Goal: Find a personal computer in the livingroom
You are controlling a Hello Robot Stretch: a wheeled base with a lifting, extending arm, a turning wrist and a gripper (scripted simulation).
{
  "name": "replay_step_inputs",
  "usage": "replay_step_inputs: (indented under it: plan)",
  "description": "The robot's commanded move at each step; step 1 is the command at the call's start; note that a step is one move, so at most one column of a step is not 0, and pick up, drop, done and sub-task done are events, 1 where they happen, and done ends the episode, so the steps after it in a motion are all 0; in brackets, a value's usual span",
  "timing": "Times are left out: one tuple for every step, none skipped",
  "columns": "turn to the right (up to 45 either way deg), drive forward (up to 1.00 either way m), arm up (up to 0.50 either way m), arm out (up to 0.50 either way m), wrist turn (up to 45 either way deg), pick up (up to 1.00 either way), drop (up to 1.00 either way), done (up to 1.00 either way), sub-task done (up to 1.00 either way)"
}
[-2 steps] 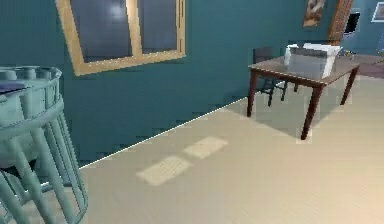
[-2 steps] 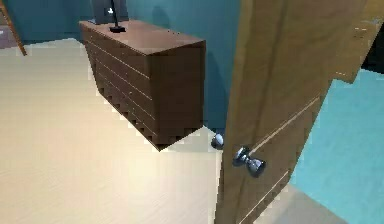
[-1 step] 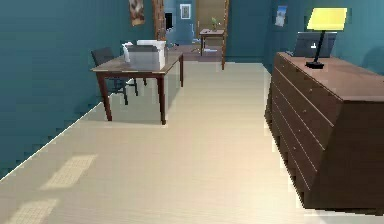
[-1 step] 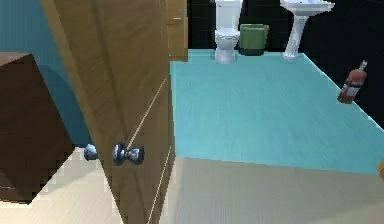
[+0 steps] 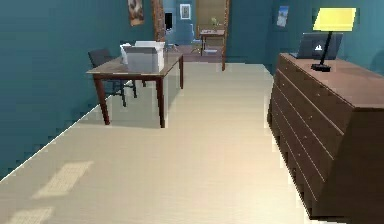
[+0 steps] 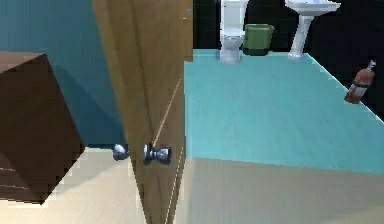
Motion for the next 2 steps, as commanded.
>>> replay_step_inputs:
  plan:
    - [0.0, 1.0, 0.0, 0.0, 0.0, 0.0, 0.0, 0.0, 0.0]
    - [3.0, 0.0, 0.0, 0.0, 0.0, 0.0, 0.0, 0.0, 0.0]
